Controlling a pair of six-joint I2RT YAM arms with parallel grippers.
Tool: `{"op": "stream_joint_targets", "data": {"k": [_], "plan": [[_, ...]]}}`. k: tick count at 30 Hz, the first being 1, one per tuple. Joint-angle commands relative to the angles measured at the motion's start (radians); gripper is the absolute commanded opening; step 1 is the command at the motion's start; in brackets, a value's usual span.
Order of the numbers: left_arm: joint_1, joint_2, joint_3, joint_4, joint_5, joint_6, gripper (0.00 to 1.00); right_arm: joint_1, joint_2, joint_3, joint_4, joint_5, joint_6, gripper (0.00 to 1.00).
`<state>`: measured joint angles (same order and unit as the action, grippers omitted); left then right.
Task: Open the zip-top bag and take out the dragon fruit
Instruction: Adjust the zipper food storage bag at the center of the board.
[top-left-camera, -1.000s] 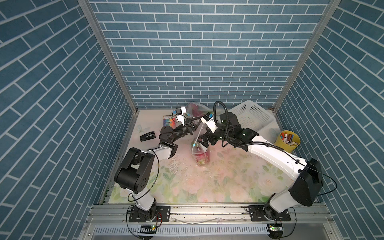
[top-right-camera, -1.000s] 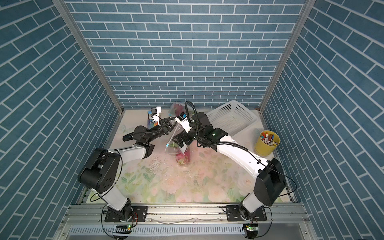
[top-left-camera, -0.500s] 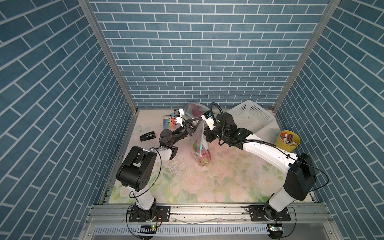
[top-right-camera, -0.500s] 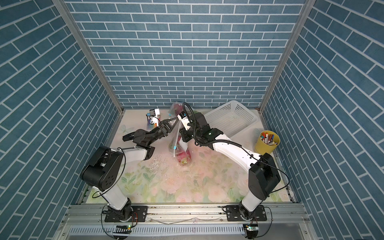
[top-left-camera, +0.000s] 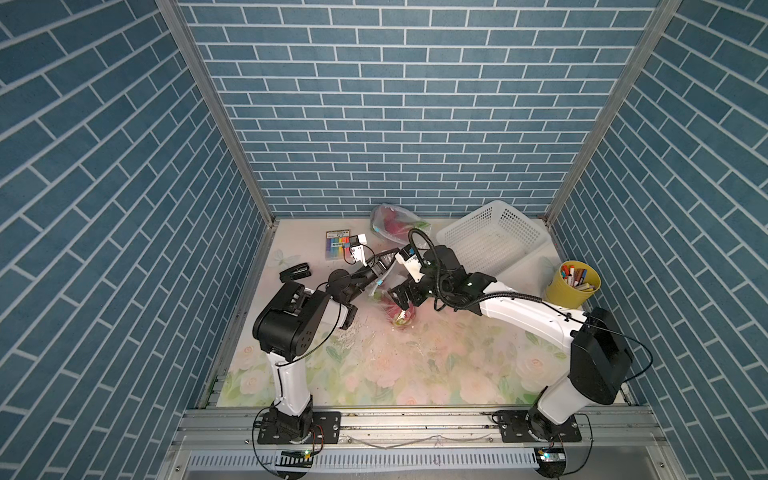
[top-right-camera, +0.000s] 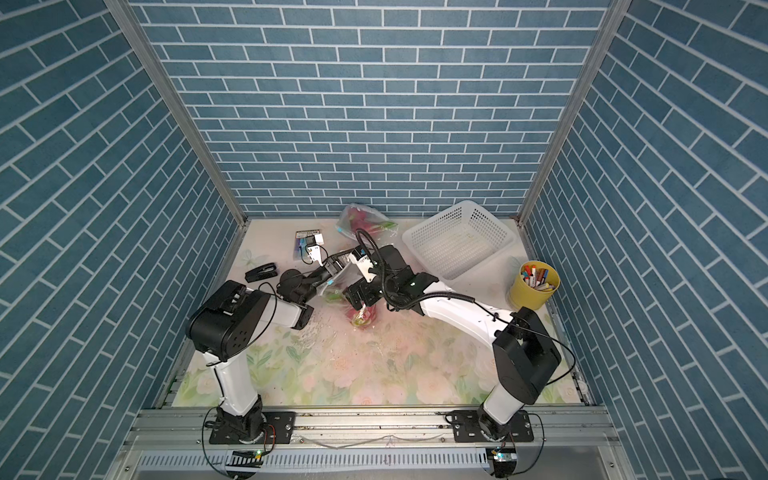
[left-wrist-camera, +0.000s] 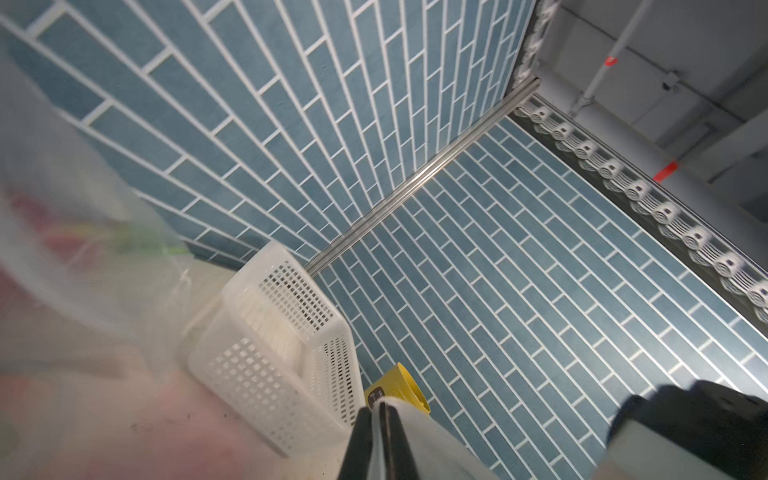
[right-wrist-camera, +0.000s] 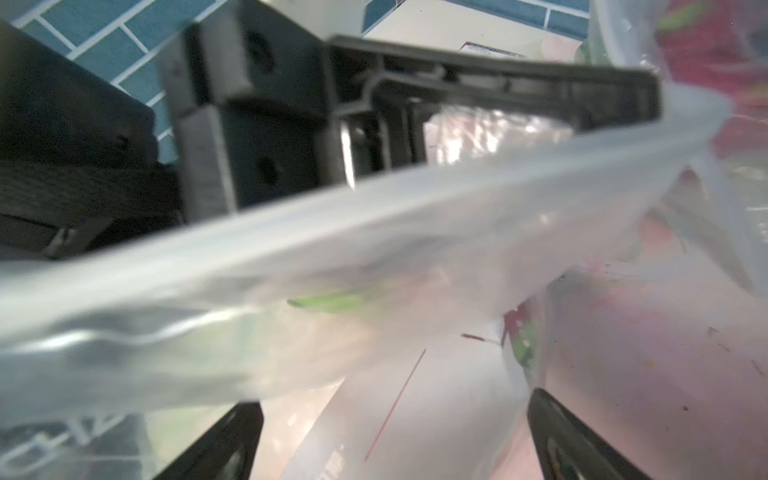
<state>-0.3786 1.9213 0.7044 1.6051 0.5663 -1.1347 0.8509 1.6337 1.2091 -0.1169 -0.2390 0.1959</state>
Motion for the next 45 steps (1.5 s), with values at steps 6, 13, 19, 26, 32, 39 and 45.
{"op": "stream_joint_targets", "data": {"k": [6, 13, 19, 26, 32, 39, 45], "plan": [[-0.009, -0.019, -0.029, 0.265, -0.026, -0.029, 0.0, 0.003, 0.124, 0.064, 0.099, 0.001, 0.066, 0.93], [-0.007, -0.008, -0.014, 0.265, -0.016, -0.039, 0.0, -0.001, 0.156, 0.089, 0.067, 0.019, 0.071, 0.38], [0.044, -0.031, 0.0, 0.236, 0.029, -0.044, 0.4, -0.021, 0.09, 0.043, 0.047, 0.07, 0.077, 0.0], [0.096, -0.217, -0.099, -0.08, 0.089, 0.127, 1.0, -0.098, -0.017, -0.109, 0.138, 0.075, 0.13, 0.0], [0.064, -0.364, -0.141, -0.508, 0.126, 0.356, 1.0, -0.106, -0.052, -0.137, 0.135, 0.097, 0.113, 0.0], [-0.067, -0.388, -0.029, -0.889, 0.071, 0.606, 0.9, -0.107, -0.063, -0.126, 0.119, 0.11, 0.106, 0.0], [-0.071, -0.358, -0.028, -0.821, 0.136, 0.564, 0.38, -0.107, -0.063, -0.12, 0.114, 0.11, 0.109, 0.0]]}}
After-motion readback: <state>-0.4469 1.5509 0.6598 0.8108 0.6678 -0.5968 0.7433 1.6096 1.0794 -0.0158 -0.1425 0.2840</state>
